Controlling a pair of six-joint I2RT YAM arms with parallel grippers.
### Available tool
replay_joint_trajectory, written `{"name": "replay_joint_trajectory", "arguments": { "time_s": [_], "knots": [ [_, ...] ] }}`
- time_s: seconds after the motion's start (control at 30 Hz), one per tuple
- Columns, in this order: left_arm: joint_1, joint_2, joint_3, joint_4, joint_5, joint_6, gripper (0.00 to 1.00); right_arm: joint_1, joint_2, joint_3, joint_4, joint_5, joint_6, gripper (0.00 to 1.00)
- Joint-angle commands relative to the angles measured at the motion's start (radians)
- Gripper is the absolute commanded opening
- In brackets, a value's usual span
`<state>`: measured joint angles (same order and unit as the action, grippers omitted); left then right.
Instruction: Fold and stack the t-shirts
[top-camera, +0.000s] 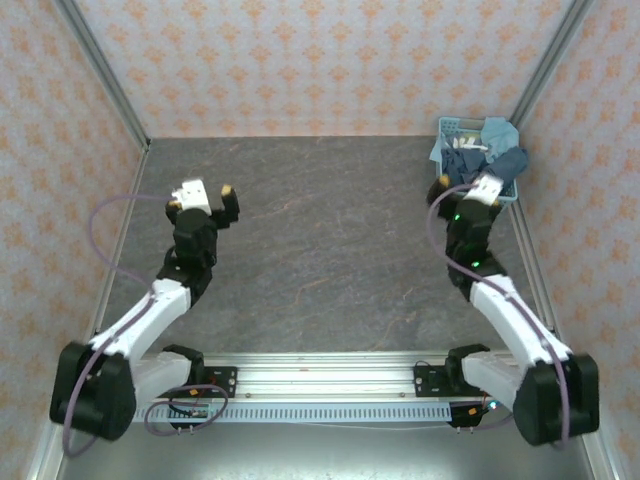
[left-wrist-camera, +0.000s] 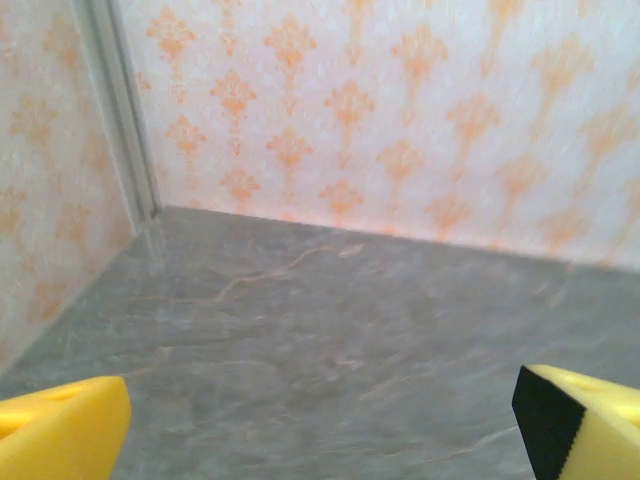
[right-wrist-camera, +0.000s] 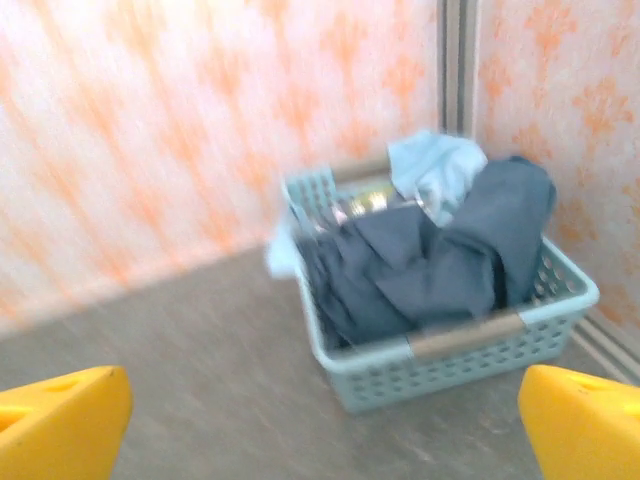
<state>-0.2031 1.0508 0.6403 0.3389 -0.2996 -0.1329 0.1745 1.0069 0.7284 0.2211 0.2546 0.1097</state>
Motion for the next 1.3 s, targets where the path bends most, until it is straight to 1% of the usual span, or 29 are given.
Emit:
{"name": "replay_joint_trajectory", "arguments": {
  "time_s": [0.0,0.03,0.07,0.1,0.13,0.17,0.2,0.27,0.37,0.47,0.6,0.7,0.83,0.9,1.03,1.07,1.13,1.2,1.27],
  "knots": [
    [0.013,-0.012,0.413,-0.811,-0.223,-0.512,1.00,-0.025,-0.002,0.329,-0.573,0.014,0.311,0.99],
    [0.026,0.029,0.494,-0.930,-0.219,-0.584,1.00,-0.051,0.038,0.379,-0.587,-0.033,0.347,0.99],
    [0.060,0.066,0.531,-0.943,-0.083,-0.577,1.00,-0.094,0.079,0.417,-0.589,-0.137,0.372,0.99],
    [0.109,0.102,0.557,-0.926,0.096,-0.584,1.00,-0.141,0.138,0.477,-0.628,-0.188,0.419,0.99],
    [0.126,0.126,0.572,-0.903,0.197,-0.601,1.00,-0.162,0.197,0.533,-0.679,-0.187,0.444,0.99],
    [0.115,0.147,0.588,-0.884,0.254,-0.618,1.00,-0.178,0.271,0.615,-0.741,-0.169,0.457,1.00],
    [0.097,0.162,0.603,-0.858,0.309,-0.625,1.00,-0.195,0.340,0.691,-0.793,-0.151,0.457,0.98],
    [0.052,0.200,0.652,-0.832,0.411,-0.618,1.00,-0.231,0.460,0.802,-0.856,-0.130,0.456,0.97],
    [-0.033,0.255,0.720,-0.823,0.530,-0.603,1.00,-0.308,0.644,0.939,-0.919,-0.195,0.459,0.95],
    [-0.109,0.279,0.733,-0.787,0.613,-0.610,0.97,-0.342,0.805,1.053,-0.958,-0.208,0.419,0.97],
    [-0.186,0.277,0.717,-0.729,0.670,-0.636,0.96,-0.363,1.020,1.213,-1.066,-0.204,0.382,0.98],
    [-0.227,0.268,0.727,-0.716,0.676,-0.637,0.96,-0.367,1.120,1.259,-1.059,-0.222,0.358,0.97],
    [-0.250,0.267,0.752,-0.761,0.664,-0.634,0.94,-0.370,1.216,1.326,-1.043,-0.281,0.347,0.90],
    [-0.255,0.260,0.748,-0.778,0.654,-0.631,0.94,-0.370,1.265,1.368,-1.043,-0.323,0.348,0.84],
    [-0.257,0.247,0.736,-0.796,0.647,-0.633,0.92,-0.370,1.325,1.423,-1.065,-0.330,0.369,0.77],
    [-0.257,0.244,0.734,-0.800,0.645,-0.631,0.92,-0.371,1.331,1.432,-1.072,-0.324,0.376,0.73],
    [-0.257,0.242,0.734,-0.807,0.643,-0.630,0.91,-0.373,1.334,1.446,-1.073,-0.324,0.383,0.60],
    [-0.257,0.242,0.734,-0.814,0.644,-0.627,0.91,-0.372,1.319,1.450,-1.057,-0.328,0.384,0.37],
    [-0.257,0.242,0.736,-0.817,0.642,-0.626,0.90,-0.373,1.278,1.436,-1.032,-0.319,0.387,0.18]
  ]
}}
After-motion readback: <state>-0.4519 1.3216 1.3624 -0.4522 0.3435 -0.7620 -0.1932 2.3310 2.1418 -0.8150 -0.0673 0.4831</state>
